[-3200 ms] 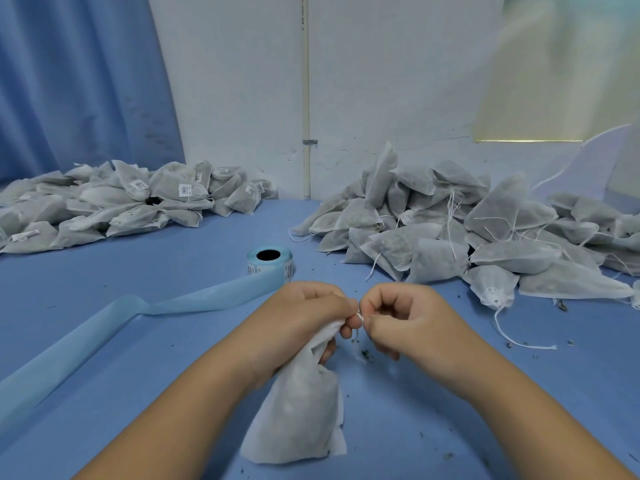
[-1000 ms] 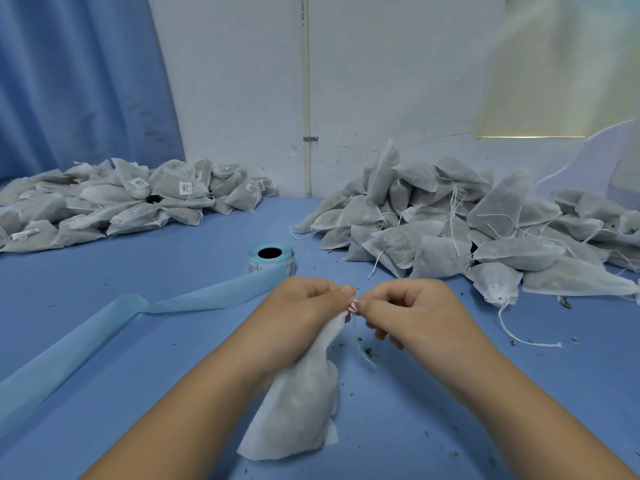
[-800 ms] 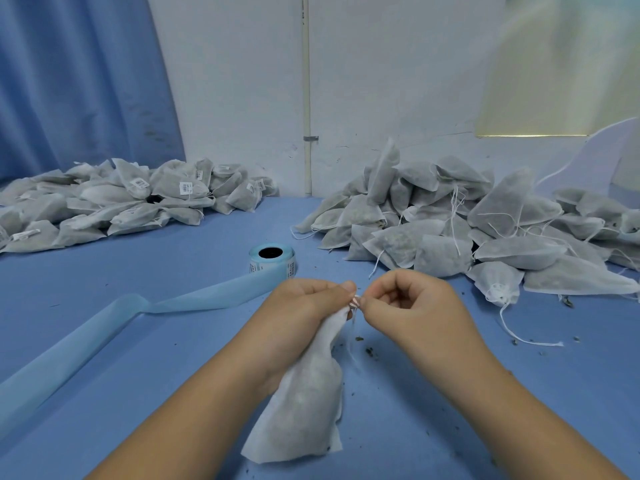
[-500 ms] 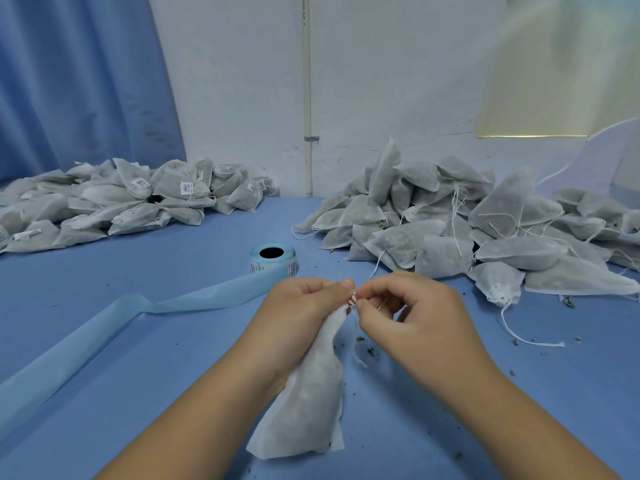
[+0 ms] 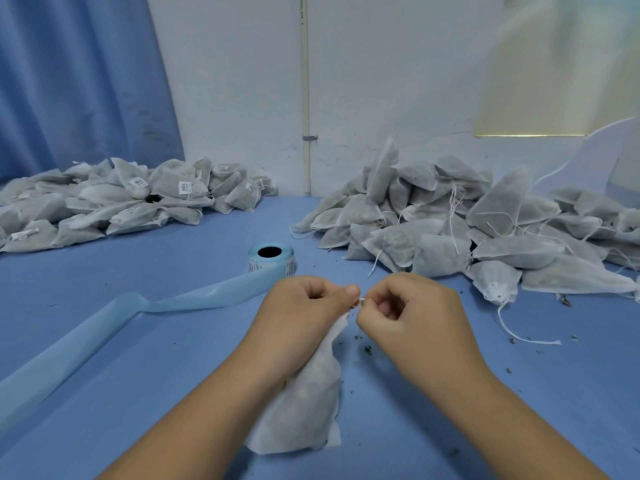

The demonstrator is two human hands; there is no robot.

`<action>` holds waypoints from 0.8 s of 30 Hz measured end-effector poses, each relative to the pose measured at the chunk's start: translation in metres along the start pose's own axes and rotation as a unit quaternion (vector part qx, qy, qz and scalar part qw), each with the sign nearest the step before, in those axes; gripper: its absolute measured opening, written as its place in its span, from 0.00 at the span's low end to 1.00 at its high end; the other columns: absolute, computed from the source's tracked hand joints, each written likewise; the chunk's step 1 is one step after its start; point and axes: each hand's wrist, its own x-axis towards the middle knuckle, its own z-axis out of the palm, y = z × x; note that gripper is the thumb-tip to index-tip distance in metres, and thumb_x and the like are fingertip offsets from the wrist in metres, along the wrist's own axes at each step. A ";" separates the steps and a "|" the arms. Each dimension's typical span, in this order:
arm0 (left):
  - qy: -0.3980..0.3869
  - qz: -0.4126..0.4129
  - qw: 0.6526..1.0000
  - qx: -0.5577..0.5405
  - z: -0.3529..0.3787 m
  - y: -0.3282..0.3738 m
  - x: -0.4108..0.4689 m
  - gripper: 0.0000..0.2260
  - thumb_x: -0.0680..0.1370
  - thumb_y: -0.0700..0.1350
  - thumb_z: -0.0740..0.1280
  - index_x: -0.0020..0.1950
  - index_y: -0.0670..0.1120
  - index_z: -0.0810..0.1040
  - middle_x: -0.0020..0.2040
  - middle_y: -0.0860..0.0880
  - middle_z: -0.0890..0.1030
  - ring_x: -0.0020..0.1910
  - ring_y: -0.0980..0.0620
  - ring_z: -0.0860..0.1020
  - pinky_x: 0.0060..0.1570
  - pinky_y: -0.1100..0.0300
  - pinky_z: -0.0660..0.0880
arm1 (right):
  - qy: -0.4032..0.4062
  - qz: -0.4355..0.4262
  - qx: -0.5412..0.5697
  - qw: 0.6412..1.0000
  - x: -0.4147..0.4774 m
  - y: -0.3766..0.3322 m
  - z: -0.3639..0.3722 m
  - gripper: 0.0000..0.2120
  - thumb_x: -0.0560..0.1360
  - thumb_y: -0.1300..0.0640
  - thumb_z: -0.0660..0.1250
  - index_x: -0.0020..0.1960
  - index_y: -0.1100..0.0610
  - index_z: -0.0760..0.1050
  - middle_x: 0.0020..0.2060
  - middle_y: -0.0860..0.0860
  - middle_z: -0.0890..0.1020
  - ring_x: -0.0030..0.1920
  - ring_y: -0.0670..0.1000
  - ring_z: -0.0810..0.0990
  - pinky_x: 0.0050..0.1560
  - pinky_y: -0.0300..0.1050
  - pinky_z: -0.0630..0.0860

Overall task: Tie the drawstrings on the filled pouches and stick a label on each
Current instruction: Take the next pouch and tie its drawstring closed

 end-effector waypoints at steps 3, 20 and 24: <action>0.008 0.021 0.999 0.029 -0.005 0.000 0.003 0.12 0.75 0.52 0.71 0.32 0.53 0.83 0.29 0.59 0.79 0.28 0.64 0.72 0.31 0.74 0.67 | -0.045 0.104 0.179 0.977 0.007 -0.002 -0.008 0.07 0.67 0.57 0.70 0.31 0.55 0.77 0.23 0.44 0.75 0.24 0.41 0.70 0.25 0.30 0.65; 0.007 0.100 0.992 0.073 -0.011 -0.003 0.011 0.09 0.76 0.46 0.71 0.36 0.48 0.81 0.23 0.60 0.70 0.25 0.62 0.66 0.29 0.69 0.64 | -0.244 0.287 0.539 0.753 0.022 0.005 -0.029 0.02 0.60 0.59 0.60 0.29 0.57 0.69 0.26 0.48 0.58 0.23 0.47 0.58 0.22 0.38 0.57; -0.032 0.095 0.991 0.083 -0.015 -0.004 0.009 0.09 0.75 0.49 0.72 0.35 0.51 0.81 0.25 0.60 0.71 0.26 0.62 0.67 0.29 0.71 0.64 | -0.207 0.294 0.520 0.774 0.024 0.012 -0.030 0.02 0.60 0.59 0.62 0.30 0.57 0.69 0.26 0.49 0.59 0.23 0.47 0.59 0.22 0.38 0.58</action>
